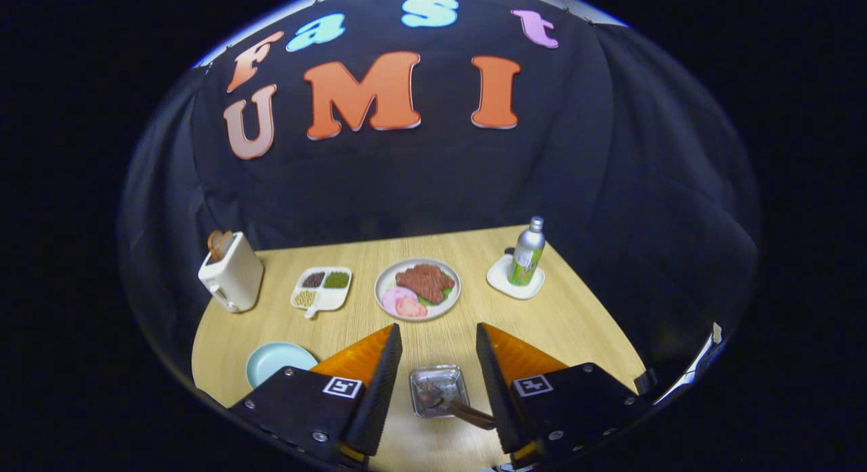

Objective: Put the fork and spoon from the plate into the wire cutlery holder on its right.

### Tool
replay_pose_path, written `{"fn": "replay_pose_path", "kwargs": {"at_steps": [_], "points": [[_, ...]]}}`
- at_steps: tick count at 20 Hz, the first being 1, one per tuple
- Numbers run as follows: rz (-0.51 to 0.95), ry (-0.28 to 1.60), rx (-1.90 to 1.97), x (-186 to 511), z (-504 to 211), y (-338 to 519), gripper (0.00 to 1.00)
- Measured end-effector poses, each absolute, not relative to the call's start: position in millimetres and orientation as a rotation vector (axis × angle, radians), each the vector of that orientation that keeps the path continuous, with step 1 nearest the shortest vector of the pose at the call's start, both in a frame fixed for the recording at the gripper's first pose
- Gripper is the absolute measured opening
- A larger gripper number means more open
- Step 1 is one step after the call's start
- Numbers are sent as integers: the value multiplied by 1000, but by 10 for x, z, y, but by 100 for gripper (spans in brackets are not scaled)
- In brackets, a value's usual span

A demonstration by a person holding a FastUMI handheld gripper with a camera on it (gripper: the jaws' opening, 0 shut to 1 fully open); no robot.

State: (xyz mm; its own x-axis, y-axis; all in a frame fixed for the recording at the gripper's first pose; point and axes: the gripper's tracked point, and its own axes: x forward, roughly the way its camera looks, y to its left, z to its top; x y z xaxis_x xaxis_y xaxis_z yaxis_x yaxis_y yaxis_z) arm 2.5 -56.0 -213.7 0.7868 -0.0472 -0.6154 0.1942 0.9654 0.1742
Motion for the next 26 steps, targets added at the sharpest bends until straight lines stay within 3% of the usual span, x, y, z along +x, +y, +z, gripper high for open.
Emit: {"fn": "replay_pose_path", "kwargs": {"at_steps": [2, 8, 18, 26], "points": [[-147, 540, 238, 160, -1848, -688, 76], [-182, 224, 173, 371, -1004, -856, 88], [-152, -111, 139, 417, -97, -701, 95], [-114, -65, 118, 472, -190, -433, 96]]}}
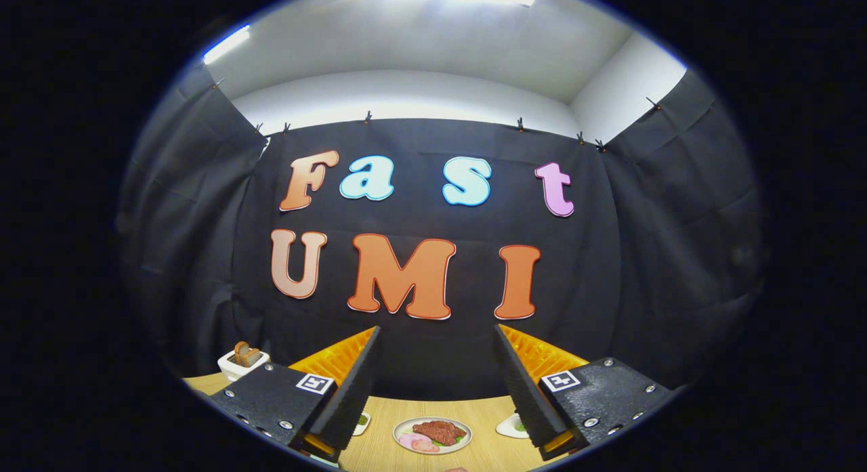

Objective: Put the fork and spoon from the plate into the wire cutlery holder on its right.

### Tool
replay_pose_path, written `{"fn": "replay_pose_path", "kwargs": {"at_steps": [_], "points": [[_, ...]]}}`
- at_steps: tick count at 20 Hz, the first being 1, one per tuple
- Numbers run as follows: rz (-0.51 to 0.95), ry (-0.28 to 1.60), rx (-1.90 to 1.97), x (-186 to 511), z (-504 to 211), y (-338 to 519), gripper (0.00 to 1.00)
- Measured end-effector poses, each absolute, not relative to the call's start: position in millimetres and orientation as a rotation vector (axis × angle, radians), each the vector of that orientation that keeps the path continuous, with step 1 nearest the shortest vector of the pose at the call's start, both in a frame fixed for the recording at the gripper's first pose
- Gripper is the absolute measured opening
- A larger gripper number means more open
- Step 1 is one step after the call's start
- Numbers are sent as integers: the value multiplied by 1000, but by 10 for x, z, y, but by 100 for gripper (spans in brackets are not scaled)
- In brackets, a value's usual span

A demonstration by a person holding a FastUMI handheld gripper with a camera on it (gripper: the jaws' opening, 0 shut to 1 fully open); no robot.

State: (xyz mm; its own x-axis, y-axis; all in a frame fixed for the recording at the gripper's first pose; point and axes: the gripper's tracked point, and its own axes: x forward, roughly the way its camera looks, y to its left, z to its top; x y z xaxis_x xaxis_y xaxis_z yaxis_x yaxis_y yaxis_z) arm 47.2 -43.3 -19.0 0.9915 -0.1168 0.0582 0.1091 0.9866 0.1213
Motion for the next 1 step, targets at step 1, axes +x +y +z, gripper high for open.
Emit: {"fn": "replay_pose_path", "kwargs": {"at_steps": [1], "points": [[-112, -58, 122, 488, -202, -416, 96]]}}
